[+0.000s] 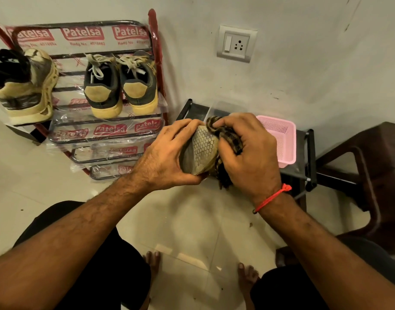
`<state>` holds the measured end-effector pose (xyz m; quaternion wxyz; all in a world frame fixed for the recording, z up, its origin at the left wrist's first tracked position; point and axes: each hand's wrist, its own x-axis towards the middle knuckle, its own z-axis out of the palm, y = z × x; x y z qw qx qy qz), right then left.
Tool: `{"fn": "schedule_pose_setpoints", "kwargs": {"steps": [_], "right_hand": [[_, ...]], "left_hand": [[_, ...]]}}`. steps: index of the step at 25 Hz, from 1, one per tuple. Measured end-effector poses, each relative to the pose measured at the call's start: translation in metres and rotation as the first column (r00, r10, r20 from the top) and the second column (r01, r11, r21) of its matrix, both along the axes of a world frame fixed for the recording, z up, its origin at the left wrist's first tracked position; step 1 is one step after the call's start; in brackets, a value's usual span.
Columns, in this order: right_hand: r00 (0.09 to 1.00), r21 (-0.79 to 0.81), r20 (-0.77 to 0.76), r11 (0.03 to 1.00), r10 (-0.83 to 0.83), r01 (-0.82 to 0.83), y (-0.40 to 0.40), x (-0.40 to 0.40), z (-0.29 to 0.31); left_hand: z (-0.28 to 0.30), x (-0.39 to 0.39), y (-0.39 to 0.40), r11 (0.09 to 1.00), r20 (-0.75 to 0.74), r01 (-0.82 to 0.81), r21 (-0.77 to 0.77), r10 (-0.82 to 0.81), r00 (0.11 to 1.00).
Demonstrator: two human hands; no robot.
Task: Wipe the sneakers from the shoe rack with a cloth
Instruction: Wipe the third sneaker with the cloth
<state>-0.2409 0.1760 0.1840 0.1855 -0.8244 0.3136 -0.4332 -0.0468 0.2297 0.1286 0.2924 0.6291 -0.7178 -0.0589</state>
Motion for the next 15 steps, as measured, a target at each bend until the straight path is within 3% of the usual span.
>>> {"fn": "schedule_pose_setpoints", "kwargs": {"steps": [4,8,11,15], "right_hand": [[0.99,-0.127,-0.112,0.986,0.089,-0.103,0.028,0.011,-0.012],[0.998,-0.122,0.005,0.991,0.058,-0.057,0.025,0.01,-0.003],[0.994,-0.056,0.095,0.997,-0.045,0.051,0.013,0.01,0.01],[0.986,0.216,0.116,0.972,-0.119,0.092,-0.008,0.003,0.01]], "left_hand": [[0.004,0.005,-0.006,0.999,-0.227,-0.037,-0.006,0.034,0.973],[0.006,0.004,-0.005,0.998,-0.252,0.001,-0.066,-0.017,0.968],[0.007,0.0,-0.003,0.989,-0.166,0.099,-0.111,-0.117,0.979],[0.007,-0.001,0.002,0.977,0.001,0.155,-0.143,-0.157,0.988]]}}
